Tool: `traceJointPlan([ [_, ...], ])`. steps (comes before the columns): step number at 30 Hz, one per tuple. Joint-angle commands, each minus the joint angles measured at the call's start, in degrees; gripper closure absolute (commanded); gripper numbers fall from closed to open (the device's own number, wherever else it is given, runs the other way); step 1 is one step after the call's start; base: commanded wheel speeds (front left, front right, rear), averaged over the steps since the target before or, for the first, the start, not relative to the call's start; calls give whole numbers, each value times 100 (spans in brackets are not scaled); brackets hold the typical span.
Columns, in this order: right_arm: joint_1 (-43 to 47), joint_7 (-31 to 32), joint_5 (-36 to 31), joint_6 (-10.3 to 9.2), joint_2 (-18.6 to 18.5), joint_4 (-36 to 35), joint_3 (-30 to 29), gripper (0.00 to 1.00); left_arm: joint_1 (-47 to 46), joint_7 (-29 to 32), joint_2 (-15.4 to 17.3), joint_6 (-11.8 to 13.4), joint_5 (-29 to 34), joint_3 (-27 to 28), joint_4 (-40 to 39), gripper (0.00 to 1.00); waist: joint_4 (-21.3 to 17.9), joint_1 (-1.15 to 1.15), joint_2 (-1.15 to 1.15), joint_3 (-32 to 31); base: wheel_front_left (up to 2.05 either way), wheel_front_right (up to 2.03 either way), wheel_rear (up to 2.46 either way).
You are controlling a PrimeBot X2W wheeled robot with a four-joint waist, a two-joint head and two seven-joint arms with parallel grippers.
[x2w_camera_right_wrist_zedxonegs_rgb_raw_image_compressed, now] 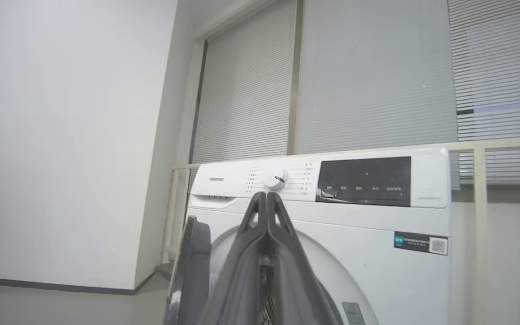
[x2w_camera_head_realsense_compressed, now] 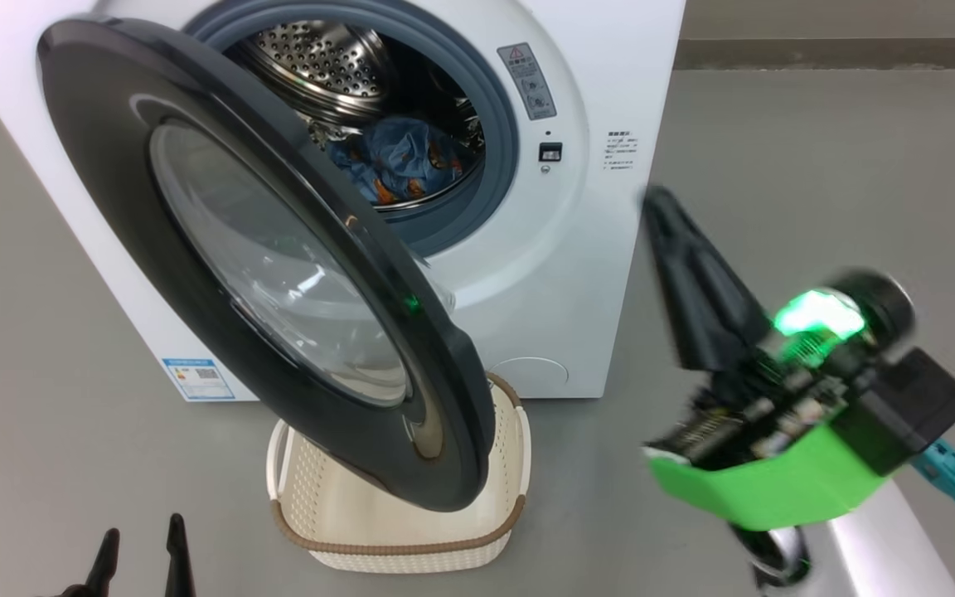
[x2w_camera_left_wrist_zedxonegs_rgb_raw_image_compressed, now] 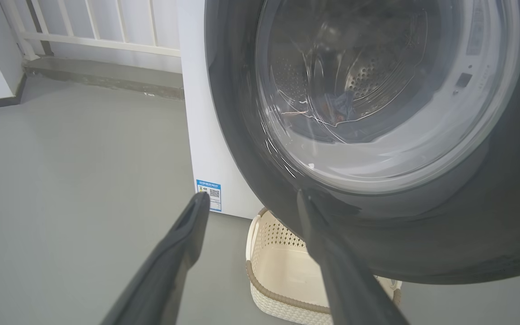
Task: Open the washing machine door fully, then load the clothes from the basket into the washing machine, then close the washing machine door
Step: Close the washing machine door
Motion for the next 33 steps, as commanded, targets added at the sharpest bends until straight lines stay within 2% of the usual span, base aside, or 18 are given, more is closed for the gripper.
traceJointPlan([
  [1, -204, -24, 56, 35, 87, -157, 230, 100, -148, -60, 64, -14, 82, 164, -143, 0, 21, 0, 0, 10, 0, 0, 0],
  [6, -524, -24, 460, 35, 119, 262, 1195, 100, -213, -60, 64, -14, 81, 82, -130, 0, 142, 0, 0, 46, 0, 0, 0],
  [11, -429, -24, 1093, 35, 123, 1142, 2268, 100, -265, -60, 64, -14, 58, 42, -146, 0, 236, 0, 0, 102, 0, 0, 0],
  [15, -238, -24, 1387, 35, 123, 1772, 2703, 100, -264, -60, 64, -14, 27, 0, -164, 0, 302, 0, 0, 128, 0, 0, 0],
  [23, -34, -24, 1545, 35, 124, 2352, 2527, 100, -256, -60, 64, -14, -91, -1, -169, 0, 351, 0, 0, 196, 0, 0, 0],
  [33, -303, -24, 1513, 35, 124, 2699, 1881, 100, -343, -60, 64, -14, -223, -44, -217, 0, 495, 0, 0, 476, 0, 0, 0],
])
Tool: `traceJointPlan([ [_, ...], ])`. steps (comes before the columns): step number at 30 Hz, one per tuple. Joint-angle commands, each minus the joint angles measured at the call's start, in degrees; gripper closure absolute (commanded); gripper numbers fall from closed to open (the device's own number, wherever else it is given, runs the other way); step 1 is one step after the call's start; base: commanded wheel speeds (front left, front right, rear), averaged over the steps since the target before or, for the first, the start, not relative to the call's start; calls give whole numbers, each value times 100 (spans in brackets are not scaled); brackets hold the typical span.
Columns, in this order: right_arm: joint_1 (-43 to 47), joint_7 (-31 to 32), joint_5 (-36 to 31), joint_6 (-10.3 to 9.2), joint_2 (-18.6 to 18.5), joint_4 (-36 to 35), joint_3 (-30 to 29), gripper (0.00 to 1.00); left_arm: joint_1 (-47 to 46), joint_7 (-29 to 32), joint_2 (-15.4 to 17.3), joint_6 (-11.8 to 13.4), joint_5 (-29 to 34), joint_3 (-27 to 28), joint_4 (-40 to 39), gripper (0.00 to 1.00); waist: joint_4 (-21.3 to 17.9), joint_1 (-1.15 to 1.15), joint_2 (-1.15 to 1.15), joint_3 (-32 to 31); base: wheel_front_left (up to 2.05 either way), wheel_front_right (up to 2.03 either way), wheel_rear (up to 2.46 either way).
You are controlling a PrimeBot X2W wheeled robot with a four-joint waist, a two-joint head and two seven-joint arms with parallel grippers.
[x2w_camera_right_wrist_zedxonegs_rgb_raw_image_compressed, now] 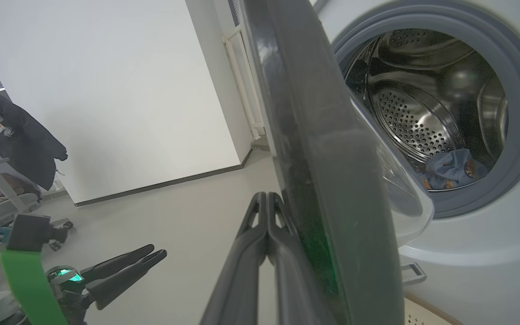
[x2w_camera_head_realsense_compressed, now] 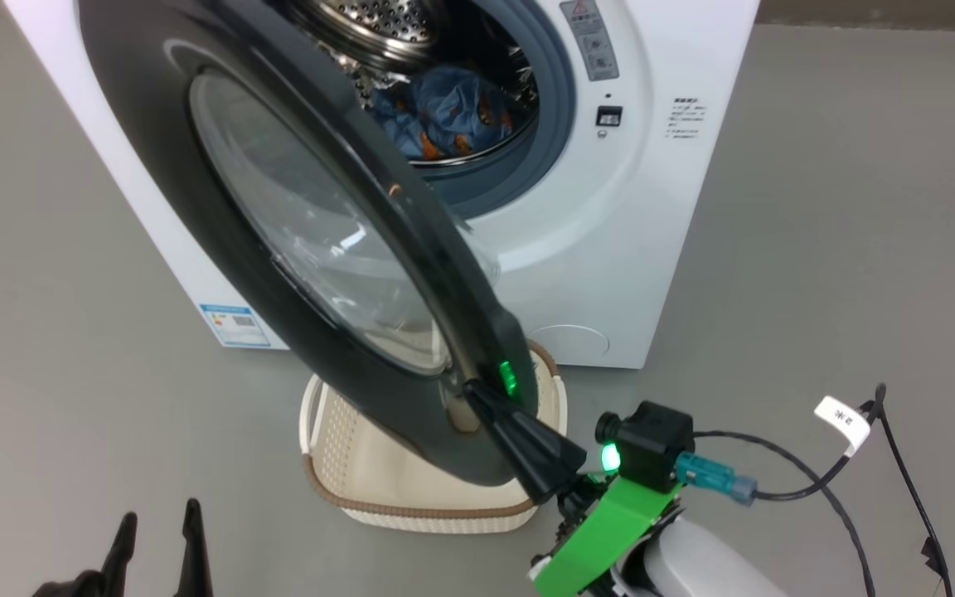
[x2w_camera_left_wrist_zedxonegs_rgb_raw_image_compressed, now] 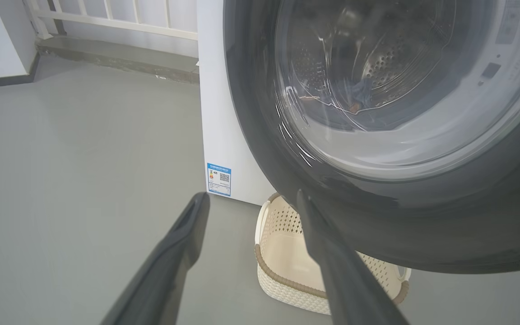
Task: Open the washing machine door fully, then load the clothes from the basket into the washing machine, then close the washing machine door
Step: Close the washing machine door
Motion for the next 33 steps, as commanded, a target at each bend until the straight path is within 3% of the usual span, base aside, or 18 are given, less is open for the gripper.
traceJointPlan([
  [1, -216, -27, -36, 34, 107, -65, -29, 100, -288, -60, 67, -13, -68, 153, -155, 0, 99, 0, 0, 102, 0, 0, 0],
  [14, -534, -27, -295, 34, 107, 103, -652, 100, -416, -60, 66, -13, -259, 113, -153, 0, 260, 0, 0, 456, 0, 0, 0],
  [33, -1760, -27, -984, 34, 81, 234, -1604, 100, -962, -60, 66, -13, -539, -186, -322, 0, 267, 0, 0, 1607, 0, 0, 0],
])
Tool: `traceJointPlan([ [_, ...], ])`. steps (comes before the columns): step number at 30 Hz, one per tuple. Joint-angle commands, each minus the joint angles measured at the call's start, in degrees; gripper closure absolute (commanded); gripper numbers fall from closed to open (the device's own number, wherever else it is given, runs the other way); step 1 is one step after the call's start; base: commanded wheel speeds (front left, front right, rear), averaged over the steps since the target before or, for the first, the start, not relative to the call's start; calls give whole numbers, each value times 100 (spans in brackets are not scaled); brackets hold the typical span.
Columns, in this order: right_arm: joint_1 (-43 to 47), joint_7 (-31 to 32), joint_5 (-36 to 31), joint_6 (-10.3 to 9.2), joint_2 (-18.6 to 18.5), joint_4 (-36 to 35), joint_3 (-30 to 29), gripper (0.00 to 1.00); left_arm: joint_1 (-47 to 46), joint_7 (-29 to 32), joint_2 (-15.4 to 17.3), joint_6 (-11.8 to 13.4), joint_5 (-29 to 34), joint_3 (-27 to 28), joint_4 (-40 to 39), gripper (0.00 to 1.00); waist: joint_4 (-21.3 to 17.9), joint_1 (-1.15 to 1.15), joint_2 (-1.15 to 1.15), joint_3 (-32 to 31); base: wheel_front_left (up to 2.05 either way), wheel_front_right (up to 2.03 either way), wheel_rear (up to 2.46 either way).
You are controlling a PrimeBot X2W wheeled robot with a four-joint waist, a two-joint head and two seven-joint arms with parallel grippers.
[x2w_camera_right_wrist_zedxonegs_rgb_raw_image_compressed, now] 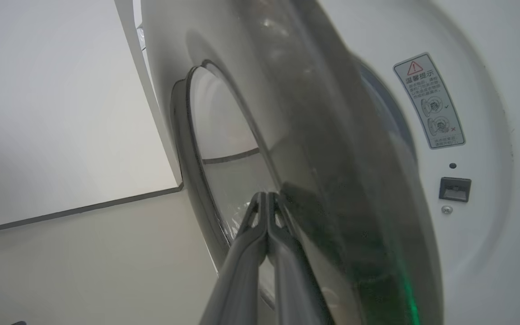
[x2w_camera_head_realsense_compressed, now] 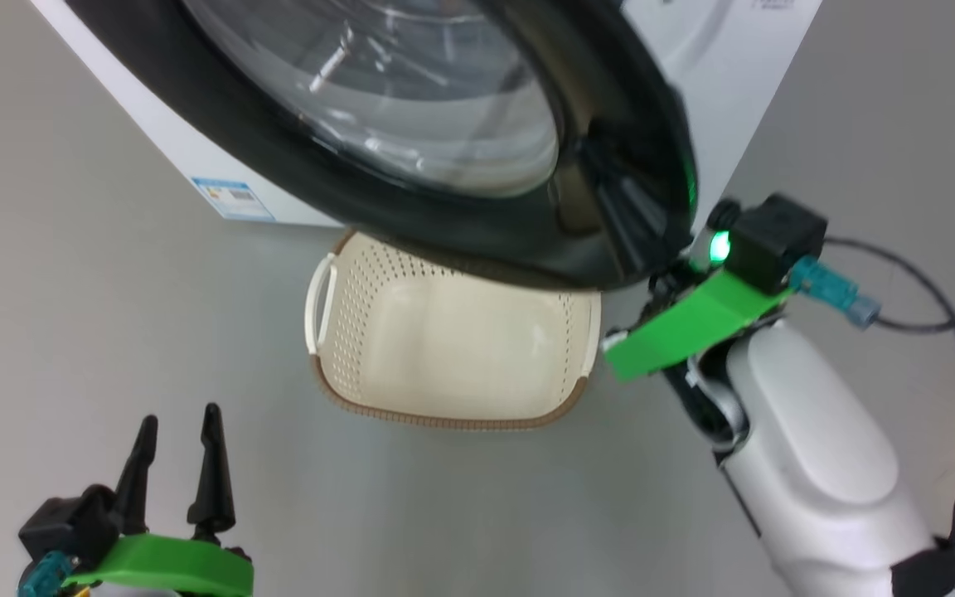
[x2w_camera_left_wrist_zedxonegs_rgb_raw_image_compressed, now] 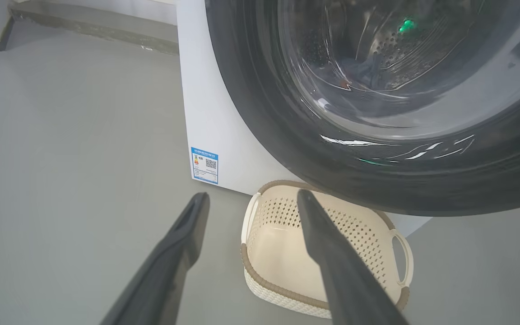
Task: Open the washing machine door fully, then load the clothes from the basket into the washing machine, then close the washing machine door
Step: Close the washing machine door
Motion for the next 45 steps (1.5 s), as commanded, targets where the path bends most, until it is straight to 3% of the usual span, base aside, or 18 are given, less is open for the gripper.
traceJointPlan([
  [1, -227, -27, -100, 9, 58, -121, -5, 100, -165, -52, 79, -9, -70, 158, -157, 0, -10, 0, 0, 280, 0, 0, 0],
  [15, -1506, -27, -465, 9, -538, 182, -381, 100, -560, -52, 168, -9, -78, -262, -262, 0, 86, 0, 0, 1000, 0, 0, 0],
  [24, -2172, -27, -720, 9, -934, 765, -946, 100, -794, -52, 296, -9, -174, -494, -246, 0, 233, 0, 0, 1201, 0, 0, 0],
  [35, -1594, -27, -787, 9, -888, 360, -1159, 99, -730, -52, 222, -9, -157, -305, -205, 0, 81, 0, 0, 742, 0, 0, 0],
  [37, -1291, -27, -741, 9, -903, 184, -1071, 67, -704, -52, 205, -9, -135, -217, -202, 0, 10, 0, 0, 587, 0, 0, 0],
  [38, -1132, -27, -720, 9, -921, 84, -1022, 56, -687, -52, 199, -9, -115, -174, -199, 0, -31, 0, 0, 503, 0, 0, 0],
  [39, -959, -27, -693, 9, -924, -27, -995, 25, -663, -52, 193, -9, -96, -126, -187, 0, -77, 0, 0, 414, 0, 0, 0],
  [41, -588, -27, -631, 9, -904, -255, -949, 0, -602, -52, 183, -9, -67, -3, -152, 0, -184, 0, 0, 227, 0, 0, 0],
  [45, 177, -27, -532, 9, -862, -667, -857, 0, -463, -52, 164, -9, -35, 258, -68, 0, -431, 0, 0, -185, 0, 0, 0],
])
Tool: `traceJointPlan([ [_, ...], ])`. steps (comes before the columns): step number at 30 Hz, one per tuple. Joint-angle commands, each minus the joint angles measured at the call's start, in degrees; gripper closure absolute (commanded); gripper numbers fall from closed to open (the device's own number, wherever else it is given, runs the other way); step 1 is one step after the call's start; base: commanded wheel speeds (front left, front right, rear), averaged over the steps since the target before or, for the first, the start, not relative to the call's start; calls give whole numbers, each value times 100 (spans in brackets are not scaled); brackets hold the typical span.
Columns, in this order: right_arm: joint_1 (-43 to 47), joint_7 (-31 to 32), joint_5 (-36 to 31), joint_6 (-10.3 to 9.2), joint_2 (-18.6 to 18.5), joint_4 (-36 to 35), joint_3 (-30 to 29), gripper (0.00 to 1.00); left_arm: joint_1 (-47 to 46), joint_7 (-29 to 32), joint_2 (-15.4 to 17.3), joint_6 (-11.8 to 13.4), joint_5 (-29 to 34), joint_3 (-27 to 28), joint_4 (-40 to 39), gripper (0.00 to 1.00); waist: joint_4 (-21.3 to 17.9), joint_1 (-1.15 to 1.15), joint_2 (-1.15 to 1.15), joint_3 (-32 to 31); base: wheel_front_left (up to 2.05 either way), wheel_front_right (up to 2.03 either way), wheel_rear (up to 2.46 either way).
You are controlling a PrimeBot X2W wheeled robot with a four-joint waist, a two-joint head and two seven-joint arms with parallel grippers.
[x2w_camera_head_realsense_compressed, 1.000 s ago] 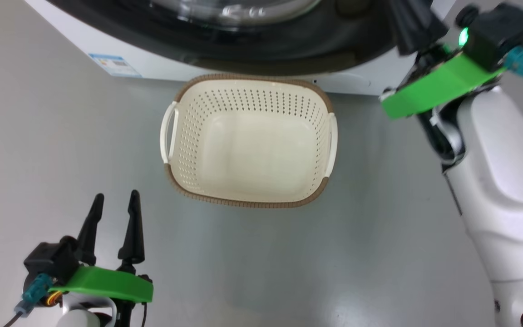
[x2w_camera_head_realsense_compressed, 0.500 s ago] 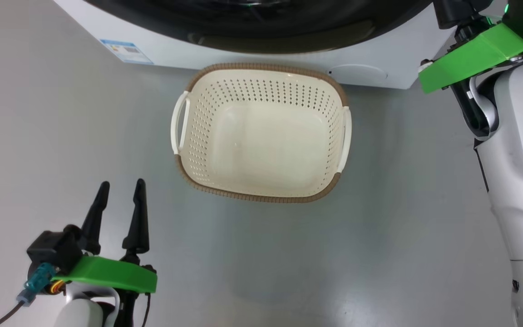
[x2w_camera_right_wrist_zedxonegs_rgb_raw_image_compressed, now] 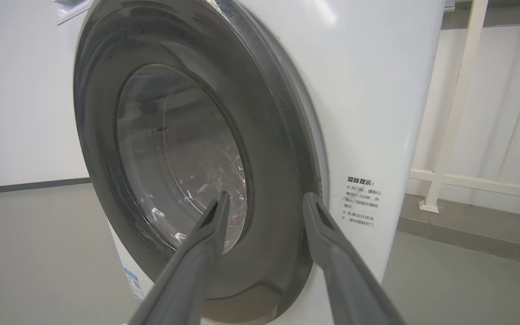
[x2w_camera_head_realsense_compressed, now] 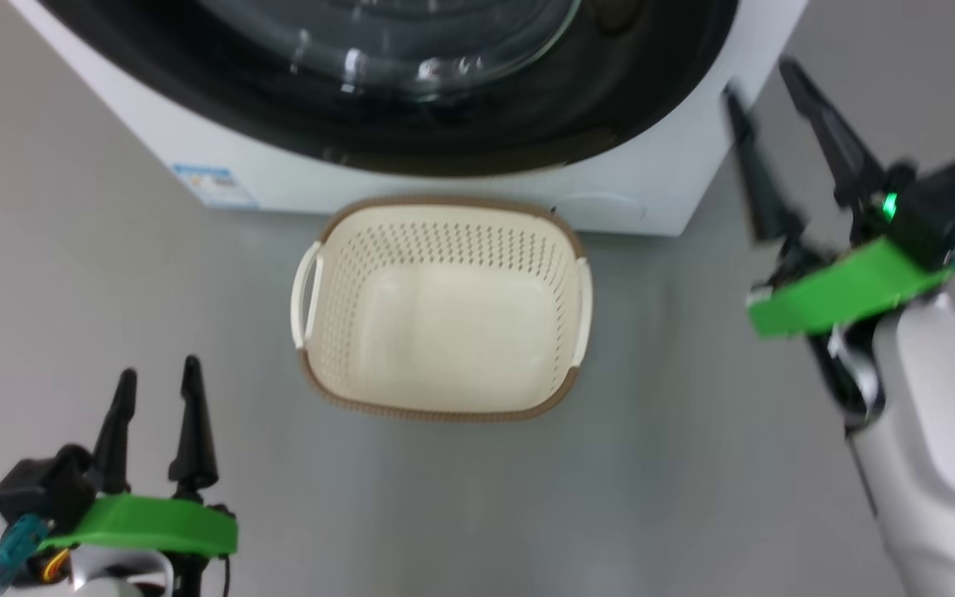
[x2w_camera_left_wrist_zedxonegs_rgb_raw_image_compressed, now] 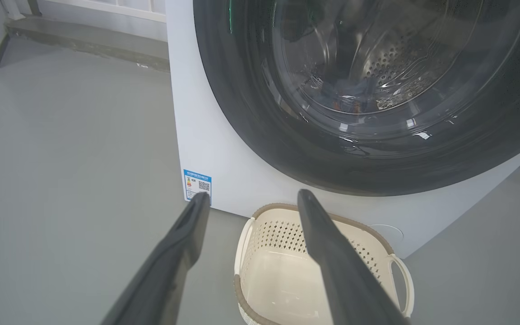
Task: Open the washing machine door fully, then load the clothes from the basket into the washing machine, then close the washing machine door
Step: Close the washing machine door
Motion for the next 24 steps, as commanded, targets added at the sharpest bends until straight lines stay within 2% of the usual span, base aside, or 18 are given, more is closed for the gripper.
traceJointPlan([
  [1, 424, -3, 35, -34, 115, -329, 119, 0, 124, -37, 107, -9, 98, 314, -79, 0, -411, 0, 0, -571, 0, 0, 0],
  [10, 2300, -3, 53, -34, 344, -927, -143, 0, 710, -37, 78, -9, 389, 842, -92, 0, -917, 0, 0, -1476, 0, 0, 0],
  [14, 2937, -3, -7, -34, 427, -1049, -311, 0, 954, -37, 86, -9, 278, 680, -160, 0, -1035, 0, 0, -1728, 0, 0, 0],
  [24, 3873, -3, -199, -34, 689, -1280, -563, 0, 1253, -37, 226, -9, 121, 401, 65, 0, -1177, 0, 0, -1958, 0, 0, 0],
])
